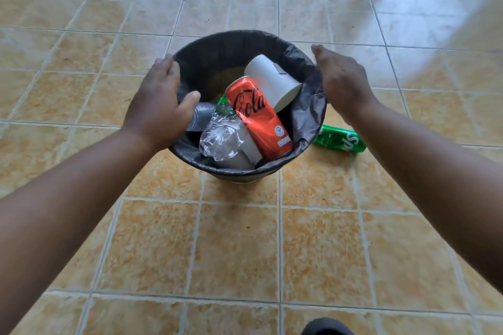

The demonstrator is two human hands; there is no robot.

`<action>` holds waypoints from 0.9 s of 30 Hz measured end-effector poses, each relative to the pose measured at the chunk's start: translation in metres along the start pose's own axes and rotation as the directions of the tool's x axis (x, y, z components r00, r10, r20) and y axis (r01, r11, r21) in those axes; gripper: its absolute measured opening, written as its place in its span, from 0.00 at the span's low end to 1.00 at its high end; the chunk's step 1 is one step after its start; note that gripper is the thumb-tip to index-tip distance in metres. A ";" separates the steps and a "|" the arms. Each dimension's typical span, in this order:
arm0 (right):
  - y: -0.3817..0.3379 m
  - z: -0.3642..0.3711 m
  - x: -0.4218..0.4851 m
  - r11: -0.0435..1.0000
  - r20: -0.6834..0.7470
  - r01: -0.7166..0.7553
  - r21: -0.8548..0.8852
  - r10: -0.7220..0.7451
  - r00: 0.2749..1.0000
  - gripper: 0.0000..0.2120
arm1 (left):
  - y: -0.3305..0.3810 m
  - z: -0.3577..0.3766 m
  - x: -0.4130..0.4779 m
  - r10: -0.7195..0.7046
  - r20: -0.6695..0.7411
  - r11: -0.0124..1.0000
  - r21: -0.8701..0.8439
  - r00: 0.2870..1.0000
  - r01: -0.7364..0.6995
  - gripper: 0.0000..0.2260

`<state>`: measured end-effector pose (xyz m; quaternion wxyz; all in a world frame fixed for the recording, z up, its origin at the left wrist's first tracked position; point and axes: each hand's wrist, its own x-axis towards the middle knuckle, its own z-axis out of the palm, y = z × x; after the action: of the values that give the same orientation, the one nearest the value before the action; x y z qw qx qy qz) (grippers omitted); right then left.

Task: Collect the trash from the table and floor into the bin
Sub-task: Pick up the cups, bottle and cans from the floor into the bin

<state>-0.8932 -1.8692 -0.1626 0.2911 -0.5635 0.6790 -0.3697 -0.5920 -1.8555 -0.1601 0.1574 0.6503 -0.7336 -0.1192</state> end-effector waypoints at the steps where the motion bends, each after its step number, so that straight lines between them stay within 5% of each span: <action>1: 0.006 -0.001 0.001 0.993 -0.028 -0.055 0.101 0.058 0.998 0.25 | 0.000 0.000 0.000 -0.001 0.001 1.000 0.011 1.000 0.001 0.30; 2: 0.017 0.000 0.004 0.988 -0.050 -0.096 0.123 0.103 0.993 0.24 | 0.001 0.001 0.000 -0.002 0.001 1.000 0.021 1.000 0.002 0.31; 4: 0.048 0.005 0.011 0.979 -0.039 -0.076 -0.187 0.070 0.997 0.20 | 0.001 0.001 0.000 0.000 0.003 0.999 0.041 1.000 0.000 0.31; 6: 0.086 0.010 0.015 0.853 0.045 -0.034 -0.521 0.068 0.997 0.16 | 0.001 0.001 -0.001 -0.001 0.009 0.998 0.063 1.000 0.001 0.32; 9: 0.129 0.013 0.013 0.653 0.209 0.016 -0.758 0.220 0.953 0.21 | 0.001 0.001 0.000 -0.007 0.016 0.997 0.082 1.000 0.005 0.33; 13: 0.163 0.013 0.001 0.435 0.269 0.101 -0.895 0.345 0.899 0.24 | 0.000 0.001 -0.001 0.001 0.024 0.996 0.090 1.000 -0.003 0.33; 18: 0.184 0.006 -0.008 0.306 0.291 0.224 -0.925 0.194 0.937 0.16 | -0.001 0.001 -0.001 0.001 0.023 0.996 0.094 1.000 -0.003 0.33; 21: 0.175 -0.002 -0.003 0.351 0.242 0.193 -0.916 0.100 0.965 0.17 | -0.001 0.001 -0.001 0.003 0.023 0.996 0.088 1.000 -0.005 0.32; 25: 0.124 -0.019 0.019 0.703 0.030 0.056 -0.709 -0.048 0.998 0.20 | -0.002 0.001 -0.001 0.006 0.024 0.996 0.085 1.000 -0.008 0.32; 27: 0.084 -0.026 0.031 0.818 -0.083 0.108 -0.566 -0.187 0.979 0.25 | -0.002 0.001 -0.001 0.008 0.023 0.997 0.073 1.000 -0.009 0.32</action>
<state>-0.9666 -1.8874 -0.2173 0.0377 -0.6486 0.7295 -0.2139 -0.5902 -1.8544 -0.1619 0.1255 0.6511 -0.7420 -0.0991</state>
